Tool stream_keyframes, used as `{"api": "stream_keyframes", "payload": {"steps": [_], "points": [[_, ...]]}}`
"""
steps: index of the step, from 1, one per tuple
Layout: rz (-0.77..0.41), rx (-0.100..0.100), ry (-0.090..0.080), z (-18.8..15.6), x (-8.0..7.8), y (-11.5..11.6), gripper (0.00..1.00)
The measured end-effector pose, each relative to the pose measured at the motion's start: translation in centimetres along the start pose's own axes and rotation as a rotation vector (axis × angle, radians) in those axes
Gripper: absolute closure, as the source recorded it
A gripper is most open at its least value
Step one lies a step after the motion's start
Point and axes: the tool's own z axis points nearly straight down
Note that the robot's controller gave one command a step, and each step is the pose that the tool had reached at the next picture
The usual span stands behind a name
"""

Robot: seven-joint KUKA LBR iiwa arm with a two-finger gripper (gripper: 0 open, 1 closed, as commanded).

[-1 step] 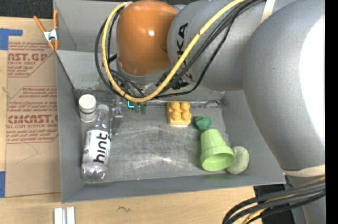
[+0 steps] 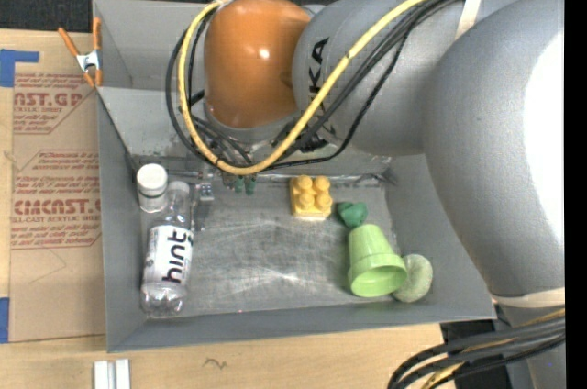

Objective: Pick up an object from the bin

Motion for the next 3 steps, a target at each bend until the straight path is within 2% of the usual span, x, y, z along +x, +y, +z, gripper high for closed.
{"api": "stream_keyframes", "payload": {"steps": [1, 2, 3], "points": [[-0.167, -0.001, -0.009, 3.9, 1.4, 0.9, 0.00], [-0.454, 0.001, 0.001, 5.8, 3.5, 2.1, 0.00], [-0.668, 0.000, -0.001, 5.2, 5.9, 2.0, 0.00]]}}
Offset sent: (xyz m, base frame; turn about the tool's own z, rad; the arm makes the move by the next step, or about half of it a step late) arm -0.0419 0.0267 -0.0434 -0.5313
